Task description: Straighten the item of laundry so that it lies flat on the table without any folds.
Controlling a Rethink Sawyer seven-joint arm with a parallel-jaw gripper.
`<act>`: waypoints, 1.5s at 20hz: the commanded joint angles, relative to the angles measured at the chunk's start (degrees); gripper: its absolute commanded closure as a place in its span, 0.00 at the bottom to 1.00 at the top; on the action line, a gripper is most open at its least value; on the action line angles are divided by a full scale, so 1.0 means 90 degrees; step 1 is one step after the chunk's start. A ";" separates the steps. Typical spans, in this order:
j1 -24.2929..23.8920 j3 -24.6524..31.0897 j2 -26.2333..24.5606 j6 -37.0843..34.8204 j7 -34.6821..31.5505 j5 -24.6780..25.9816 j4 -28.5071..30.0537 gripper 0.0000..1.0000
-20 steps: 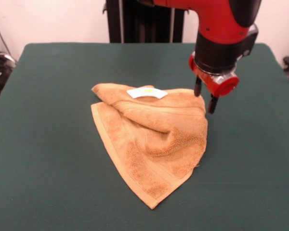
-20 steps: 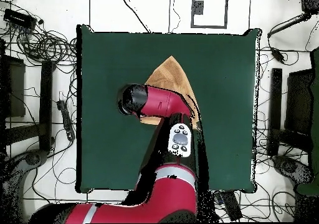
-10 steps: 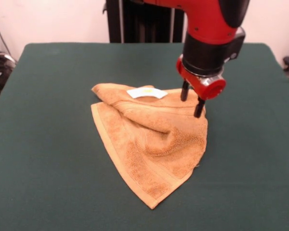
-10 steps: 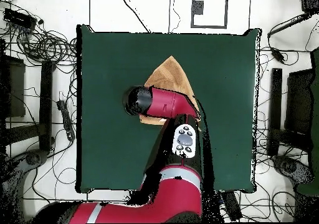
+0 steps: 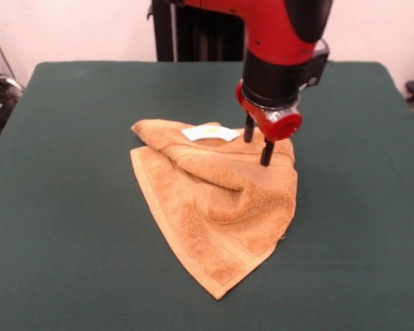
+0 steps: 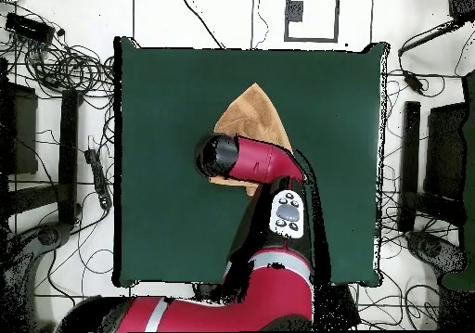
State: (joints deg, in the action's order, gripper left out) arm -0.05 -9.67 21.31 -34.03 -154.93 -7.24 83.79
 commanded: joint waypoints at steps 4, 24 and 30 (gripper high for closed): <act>0.0242 0.0447 -0.0546 0.0805 -0.1296 -0.0465 0.1104 0.00; 0.0566 0.0388 -0.0492 0.0524 -0.1151 -0.1082 0.1168 1.00; 0.0764 0.0318 -0.0360 0.0448 -0.1453 -0.1255 0.1268 1.00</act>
State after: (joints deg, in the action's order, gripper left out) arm 3.68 -10.30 21.36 -29.09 -154.93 -14.13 89.17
